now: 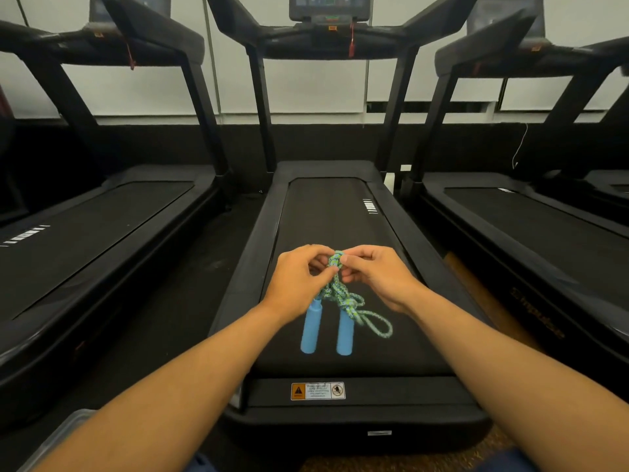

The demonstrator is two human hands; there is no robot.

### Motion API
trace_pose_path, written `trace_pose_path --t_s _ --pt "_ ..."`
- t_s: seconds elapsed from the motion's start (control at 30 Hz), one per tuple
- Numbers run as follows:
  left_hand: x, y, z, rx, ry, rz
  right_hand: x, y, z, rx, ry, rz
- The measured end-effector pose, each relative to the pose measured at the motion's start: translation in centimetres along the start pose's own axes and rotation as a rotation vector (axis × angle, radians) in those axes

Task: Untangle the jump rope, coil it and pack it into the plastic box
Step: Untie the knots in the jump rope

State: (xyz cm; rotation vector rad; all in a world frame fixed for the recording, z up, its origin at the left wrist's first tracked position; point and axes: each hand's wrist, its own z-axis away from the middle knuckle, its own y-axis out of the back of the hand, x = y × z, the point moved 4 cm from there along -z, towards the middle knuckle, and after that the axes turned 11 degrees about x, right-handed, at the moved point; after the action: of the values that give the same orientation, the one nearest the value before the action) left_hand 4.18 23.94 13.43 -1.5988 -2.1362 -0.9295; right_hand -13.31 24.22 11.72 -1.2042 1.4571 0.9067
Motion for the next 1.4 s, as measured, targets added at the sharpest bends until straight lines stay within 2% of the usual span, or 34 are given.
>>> trace_pose_path --t_s 0.4,0.57,0.77,1.03,1.13,1.27,1.4 --pt "0.4 0.1 -0.3 0.001 0.016 -0.032 -0.4 -1.2 0.5 -0.021 -0.087 -0.012" --pt "0.6 -0.1 -0.5 -0.028 -0.114 -0.118 -0.4 -0.4 0.2 -0.007 -0.012 0.085" --pt "0.1 0.0 -0.3 -0.119 -0.023 -0.049 -1.1 -0.1 0.4 -0.017 0.113 0.195" --pt "-0.7 0.0 -0.5 -0.129 0.201 0.102 -1.8 -0.5 0.7 0.039 0.192 0.251" --pt "-0.9 -0.1 -0.4 -0.145 0.236 0.128 -1.7 -0.6 0.7 0.072 0.209 0.333" --pt "-1.6 -0.1 -0.7 -0.103 0.262 0.134 -1.3 -1.0 0.6 0.027 0.208 0.411" --pt "-2.0 0.0 -0.9 -0.096 0.328 0.204 -2.0 -1.6 0.9 0.038 0.219 0.384"
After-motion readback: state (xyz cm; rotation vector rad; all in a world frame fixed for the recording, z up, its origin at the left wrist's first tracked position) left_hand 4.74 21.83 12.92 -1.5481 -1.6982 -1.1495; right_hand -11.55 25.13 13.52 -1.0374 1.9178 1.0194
